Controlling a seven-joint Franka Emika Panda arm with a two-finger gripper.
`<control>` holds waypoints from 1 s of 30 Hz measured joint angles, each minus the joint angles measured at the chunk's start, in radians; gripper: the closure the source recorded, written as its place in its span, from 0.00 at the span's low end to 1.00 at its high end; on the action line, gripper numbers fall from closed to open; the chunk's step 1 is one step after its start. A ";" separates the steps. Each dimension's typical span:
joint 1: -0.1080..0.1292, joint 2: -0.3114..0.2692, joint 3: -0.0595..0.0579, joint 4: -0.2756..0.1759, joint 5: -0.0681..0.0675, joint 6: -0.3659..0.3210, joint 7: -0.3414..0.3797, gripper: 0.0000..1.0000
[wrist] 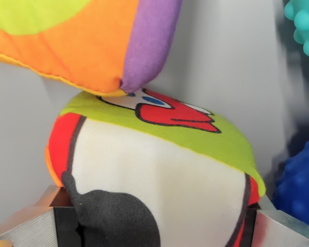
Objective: Pick an object from the bin
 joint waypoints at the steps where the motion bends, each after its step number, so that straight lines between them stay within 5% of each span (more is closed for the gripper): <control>1: 0.000 0.000 0.000 0.000 0.000 0.000 0.000 1.00; 17: 0.000 -0.016 0.000 -0.002 0.000 -0.011 -0.001 1.00; 30: -0.005 -0.090 0.007 -0.011 0.009 -0.075 -0.005 1.00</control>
